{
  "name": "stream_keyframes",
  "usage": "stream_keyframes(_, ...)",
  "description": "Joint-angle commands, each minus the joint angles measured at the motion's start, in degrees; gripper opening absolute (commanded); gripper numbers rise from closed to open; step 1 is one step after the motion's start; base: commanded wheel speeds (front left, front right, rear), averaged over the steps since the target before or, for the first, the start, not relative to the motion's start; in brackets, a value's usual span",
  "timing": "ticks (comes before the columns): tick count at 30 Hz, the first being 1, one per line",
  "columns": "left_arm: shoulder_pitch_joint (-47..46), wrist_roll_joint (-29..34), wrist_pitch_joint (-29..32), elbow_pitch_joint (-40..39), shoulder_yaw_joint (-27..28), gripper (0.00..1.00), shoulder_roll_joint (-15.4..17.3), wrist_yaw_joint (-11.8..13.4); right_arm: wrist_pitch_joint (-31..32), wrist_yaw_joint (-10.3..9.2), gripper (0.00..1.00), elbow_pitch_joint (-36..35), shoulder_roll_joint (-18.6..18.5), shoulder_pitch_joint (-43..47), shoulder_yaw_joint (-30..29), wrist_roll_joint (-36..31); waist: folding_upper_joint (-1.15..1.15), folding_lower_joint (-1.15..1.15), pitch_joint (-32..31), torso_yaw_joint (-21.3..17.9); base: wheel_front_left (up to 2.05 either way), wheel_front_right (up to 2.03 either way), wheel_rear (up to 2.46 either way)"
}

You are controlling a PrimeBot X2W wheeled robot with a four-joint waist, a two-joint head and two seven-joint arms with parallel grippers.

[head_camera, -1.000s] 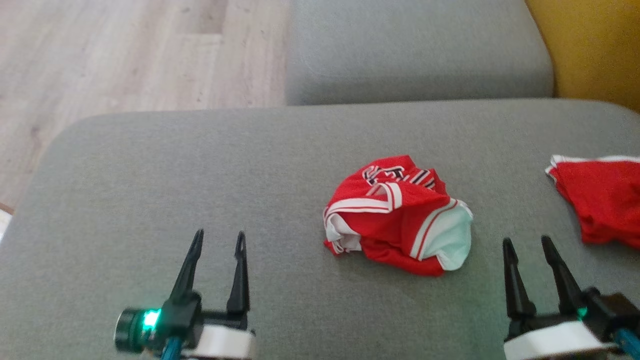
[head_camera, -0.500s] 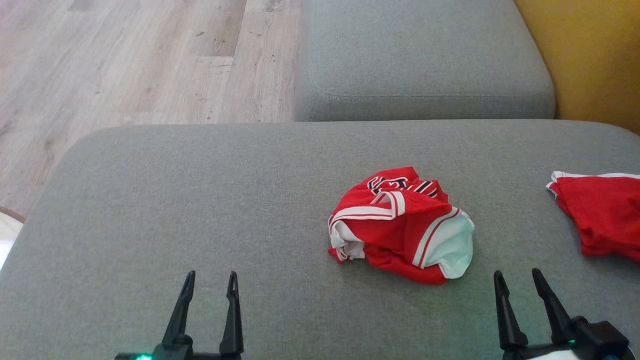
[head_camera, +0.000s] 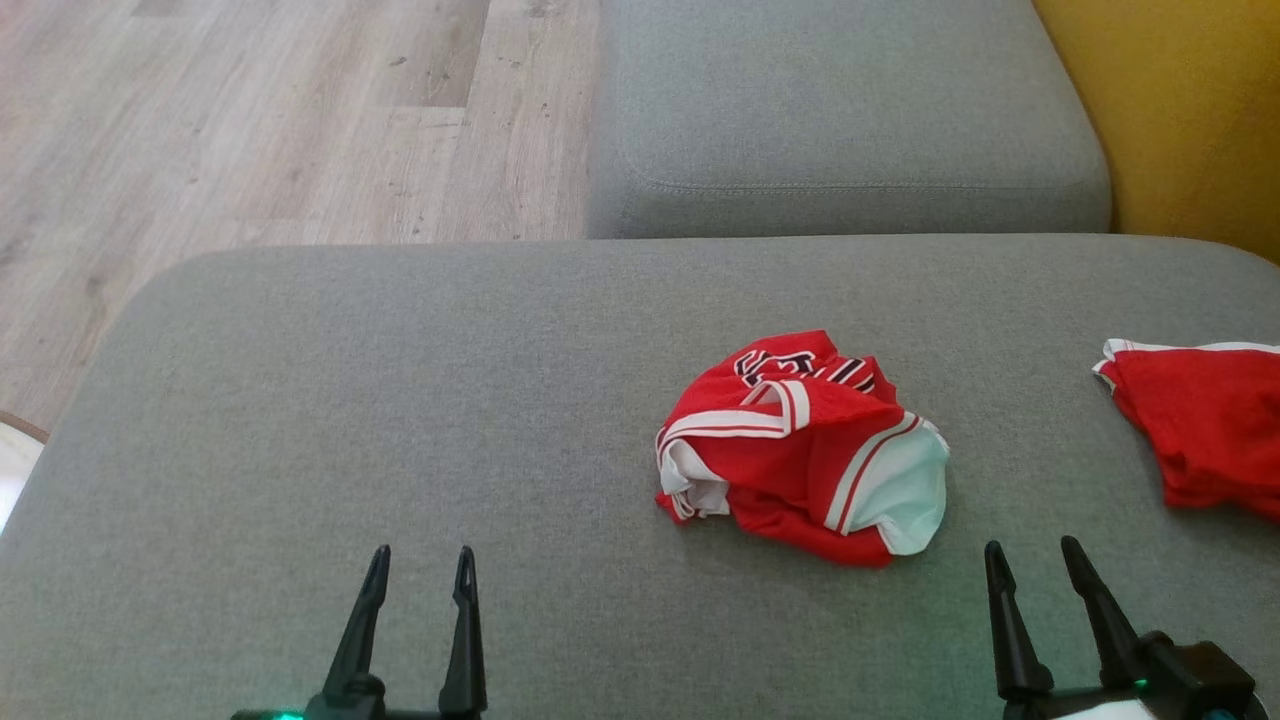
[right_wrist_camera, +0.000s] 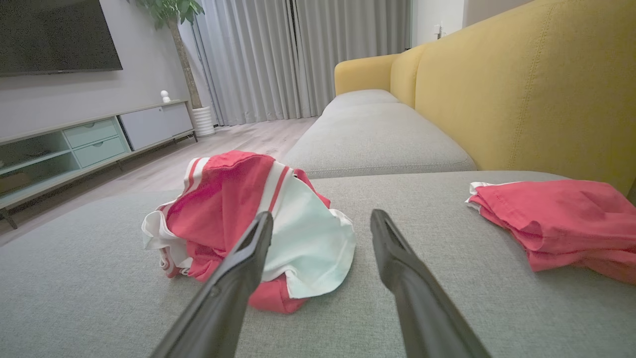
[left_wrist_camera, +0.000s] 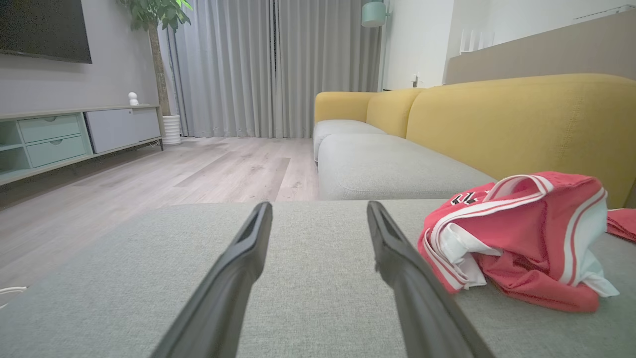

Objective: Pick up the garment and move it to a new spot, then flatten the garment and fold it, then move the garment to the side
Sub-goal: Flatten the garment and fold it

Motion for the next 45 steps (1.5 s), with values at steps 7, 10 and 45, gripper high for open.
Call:
stream_keyframes(7,-1.6,1.1,-0.5,-2.0,2.5,1.00,-0.9,-0.4,-0.6,-0.04,1.00,-1.9,-0.7,-2.6,1.5,0.1,0.00,0.00,0.0,-0.5,0.00,0.00,0.00)
stream_keyframes(10,-1.4,1.3,-0.5,-2.0,2.6,1.00,-1.0,-0.5,-0.6,-0.04,1.00,-1.9,-0.7,-2.6,1.6,0.1,0.00,0.00,-0.1,-0.7,0.00,0.00,0.00)
stream_keyframes(45,-34.9,10.8,5.7,15.8,-18.1,1.00,-1.1,-11.0,-0.6,-0.04,1.00,-4.5,-2.9,-8.7,6.9,2.2,0.00,0.00,11.2,-16.0,0.00,0.00,0.00)
